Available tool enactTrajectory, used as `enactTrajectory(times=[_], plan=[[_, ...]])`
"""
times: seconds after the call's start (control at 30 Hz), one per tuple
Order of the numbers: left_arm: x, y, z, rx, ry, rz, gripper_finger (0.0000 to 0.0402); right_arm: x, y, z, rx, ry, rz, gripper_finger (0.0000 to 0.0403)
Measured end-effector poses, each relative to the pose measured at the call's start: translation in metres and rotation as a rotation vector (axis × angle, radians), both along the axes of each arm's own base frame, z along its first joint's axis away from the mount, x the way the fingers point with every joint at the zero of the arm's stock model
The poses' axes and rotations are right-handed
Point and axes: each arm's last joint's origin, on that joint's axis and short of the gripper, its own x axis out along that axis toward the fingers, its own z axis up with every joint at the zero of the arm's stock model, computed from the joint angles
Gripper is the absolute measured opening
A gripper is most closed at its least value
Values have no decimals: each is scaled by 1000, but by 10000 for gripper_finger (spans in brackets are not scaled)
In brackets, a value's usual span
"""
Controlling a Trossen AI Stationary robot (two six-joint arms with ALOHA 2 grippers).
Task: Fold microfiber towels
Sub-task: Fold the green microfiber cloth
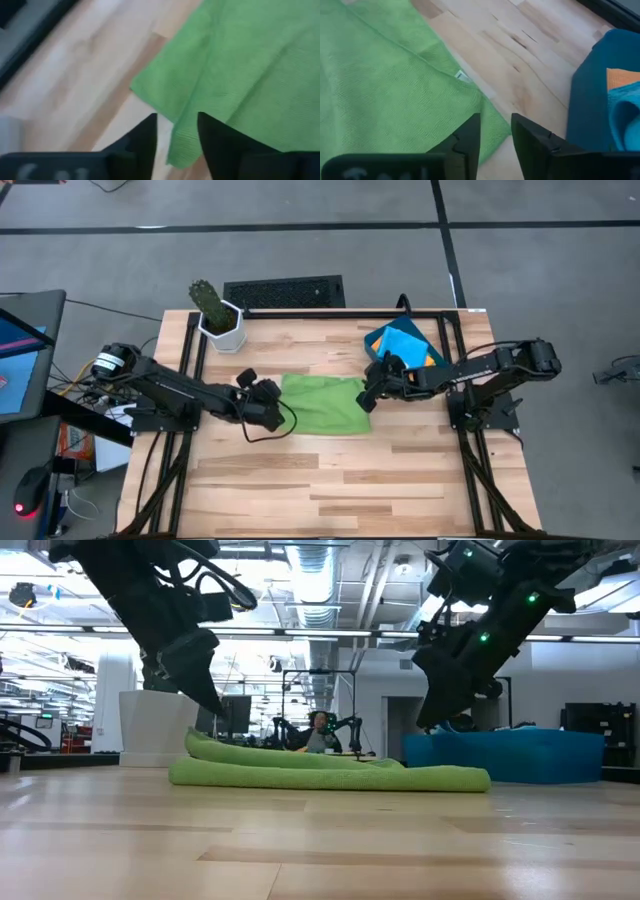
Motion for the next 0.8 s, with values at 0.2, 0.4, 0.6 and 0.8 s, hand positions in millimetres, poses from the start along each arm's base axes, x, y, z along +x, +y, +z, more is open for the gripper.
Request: enactTrajectory(times=[0.2,0.4,0.6,0.8], plan=[[10,2,4,-60,-83,-30,205,5,-9,2,54,-38,53,152],[25,-16,23,-162,-189,-189,227,12,-26,8,37,-84,211,162],[24,-56,36,-153,-296,-325,203,12,-31,9,-19,-34,434,159],[10,-76,4,-119,-315,-305,157,16,-38,13,-73,-75,488,159]])
